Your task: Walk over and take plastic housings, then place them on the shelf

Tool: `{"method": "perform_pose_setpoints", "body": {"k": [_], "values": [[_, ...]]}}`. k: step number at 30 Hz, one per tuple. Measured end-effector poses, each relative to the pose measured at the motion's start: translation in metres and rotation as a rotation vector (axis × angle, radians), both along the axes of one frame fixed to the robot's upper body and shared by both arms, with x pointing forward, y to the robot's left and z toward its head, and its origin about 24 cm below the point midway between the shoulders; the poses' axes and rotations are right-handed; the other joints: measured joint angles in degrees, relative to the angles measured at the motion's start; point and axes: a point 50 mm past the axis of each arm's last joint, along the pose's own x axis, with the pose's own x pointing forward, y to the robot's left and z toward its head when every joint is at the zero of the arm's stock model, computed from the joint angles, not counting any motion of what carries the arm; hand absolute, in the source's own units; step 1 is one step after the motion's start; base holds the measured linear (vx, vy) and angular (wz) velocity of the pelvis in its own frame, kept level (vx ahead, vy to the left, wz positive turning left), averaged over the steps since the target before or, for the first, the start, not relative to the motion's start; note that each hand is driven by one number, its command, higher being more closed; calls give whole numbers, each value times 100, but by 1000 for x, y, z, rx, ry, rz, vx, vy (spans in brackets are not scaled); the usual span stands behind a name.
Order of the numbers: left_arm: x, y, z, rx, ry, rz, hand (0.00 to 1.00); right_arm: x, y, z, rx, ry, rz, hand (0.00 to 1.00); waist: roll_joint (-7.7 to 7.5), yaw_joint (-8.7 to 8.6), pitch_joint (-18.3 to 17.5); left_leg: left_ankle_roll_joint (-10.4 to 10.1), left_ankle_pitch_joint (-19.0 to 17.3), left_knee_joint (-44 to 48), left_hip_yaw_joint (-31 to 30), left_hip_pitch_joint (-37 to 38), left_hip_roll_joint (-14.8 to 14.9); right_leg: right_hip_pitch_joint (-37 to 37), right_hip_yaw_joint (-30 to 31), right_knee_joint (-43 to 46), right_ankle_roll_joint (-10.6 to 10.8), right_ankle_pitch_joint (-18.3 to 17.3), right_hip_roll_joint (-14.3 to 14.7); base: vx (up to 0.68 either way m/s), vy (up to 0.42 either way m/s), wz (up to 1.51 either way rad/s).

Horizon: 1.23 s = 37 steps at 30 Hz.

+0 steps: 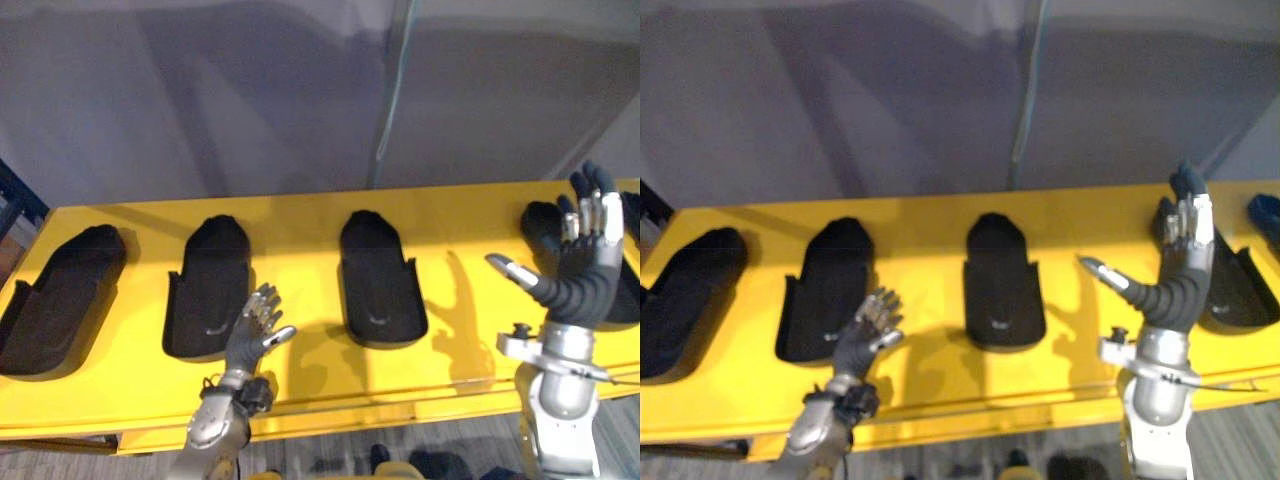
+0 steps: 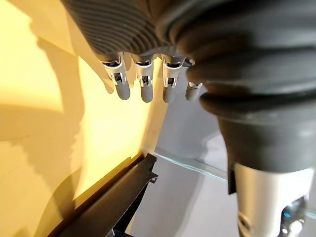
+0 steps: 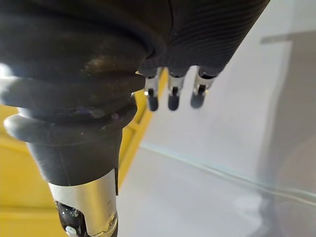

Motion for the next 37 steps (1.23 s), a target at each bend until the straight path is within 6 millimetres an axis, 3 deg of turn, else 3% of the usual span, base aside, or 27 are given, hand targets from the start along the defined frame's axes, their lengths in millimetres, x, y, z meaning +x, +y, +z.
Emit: {"method": "perform_pose_setpoints", "body": {"k": [13,23,26,29,32,34,37], "values": [[1,-3,6,-2,-66,2,0,3,3,-8,16,33,11,0,-14,-1,-11,2,2,-10,3,25,-5,17,3,6,0,0,-3,0,0,0],[4,-33,59,-218,-438,-298,0,0,3,-6,46,-23,-71,0,-10,-17,-13,1,1,-4,36,32,-5,-2,20,6,-2,1,0,0,0,0],[4,-30,75,-301,-528,-298,0,-1,4,-4,22,-49,-76,0,-4,-21,-17,1,1,8,44,37,-1,-2,28,6,-4,2,5,0,0,0],[2,-14,98,-350,-673,-228,0,-2,5,-1,-31,-68,-95,0,-1,-24,-19,1,1,19,47,41,-1,0,32,6,-10,6,7,0,0,0],[-5,22,124,-282,-849,-39,0,-4,-4,10,-60,-117,-135,0,7,-21,-30,1,1,29,44,49,-2,13,30,6,-18,13,8,0,0,0],[-14,55,140,-152,-950,218,0,-9,-15,24,-120,-165,-178,0,17,-17,-101,2,2,38,38,49,-8,15,19,6,-29,23,6,0,0,0],[-34,88,155,-60,-1057,467,0,-13,-26,38,-175,-226,-227,0,5,-19,-198,6,-2,64,29,55,-10,37,13,5,-29,24,3,0,0,0]]}}
